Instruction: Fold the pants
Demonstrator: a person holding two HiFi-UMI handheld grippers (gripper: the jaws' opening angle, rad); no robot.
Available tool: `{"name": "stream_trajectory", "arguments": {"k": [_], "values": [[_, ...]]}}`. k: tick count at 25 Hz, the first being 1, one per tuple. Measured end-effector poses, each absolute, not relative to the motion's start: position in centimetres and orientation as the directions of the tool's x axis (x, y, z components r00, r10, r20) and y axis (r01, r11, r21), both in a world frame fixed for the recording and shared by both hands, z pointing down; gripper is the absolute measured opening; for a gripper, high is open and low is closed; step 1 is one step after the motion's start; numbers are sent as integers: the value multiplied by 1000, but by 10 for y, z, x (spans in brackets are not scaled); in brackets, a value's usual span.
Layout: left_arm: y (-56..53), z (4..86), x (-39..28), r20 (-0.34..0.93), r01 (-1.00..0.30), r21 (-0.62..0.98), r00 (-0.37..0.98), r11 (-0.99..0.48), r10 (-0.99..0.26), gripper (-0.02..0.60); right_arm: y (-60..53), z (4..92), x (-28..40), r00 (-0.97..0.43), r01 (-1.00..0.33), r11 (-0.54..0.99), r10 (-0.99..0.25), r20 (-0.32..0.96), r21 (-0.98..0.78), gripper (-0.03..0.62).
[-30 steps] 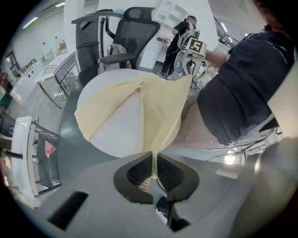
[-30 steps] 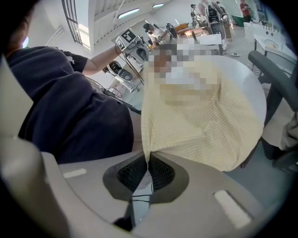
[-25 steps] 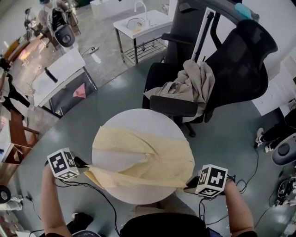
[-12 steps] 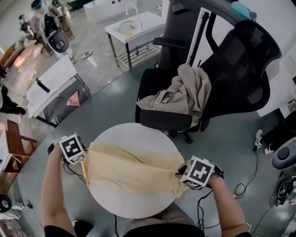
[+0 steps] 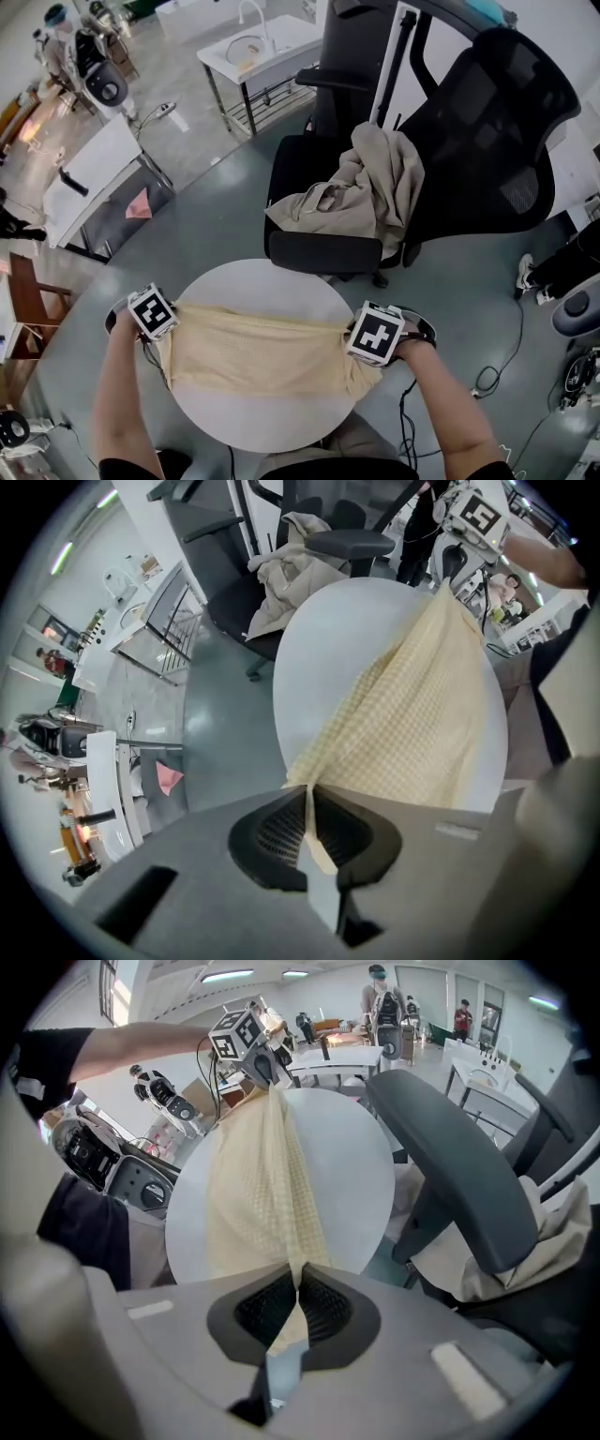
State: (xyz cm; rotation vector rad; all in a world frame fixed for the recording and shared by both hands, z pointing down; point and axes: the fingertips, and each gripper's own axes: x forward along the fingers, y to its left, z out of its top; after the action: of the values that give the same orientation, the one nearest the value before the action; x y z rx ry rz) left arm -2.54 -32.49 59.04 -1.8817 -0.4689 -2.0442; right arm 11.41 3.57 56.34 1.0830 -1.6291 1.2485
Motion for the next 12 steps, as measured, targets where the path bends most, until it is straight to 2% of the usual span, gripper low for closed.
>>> {"name": "stream_trajectory", "arguments": {"k": [4, 7, 9, 12], "values": [[-331, 605, -24, 998, 402, -4, -59, -916, -30, 16, 30, 576, 125, -254, -959, 164, -144, 957, -230, 9], [-342, 598, -19, 999, 321, -46, -7, -946, -51, 118, 30, 585, 129, -220, -969, 149, -154, 963, -197, 12], [-347, 595, -20, 998, 268, -67, 26, -961, -63, 140, 30, 590, 131, -196, -976, 127, -179, 964, -175, 17], [-351, 592, -22, 993, 238, -105, 74, -966, -90, 152, 30, 591, 141, -158, -987, 76, -224, 962, -144, 78]]}}
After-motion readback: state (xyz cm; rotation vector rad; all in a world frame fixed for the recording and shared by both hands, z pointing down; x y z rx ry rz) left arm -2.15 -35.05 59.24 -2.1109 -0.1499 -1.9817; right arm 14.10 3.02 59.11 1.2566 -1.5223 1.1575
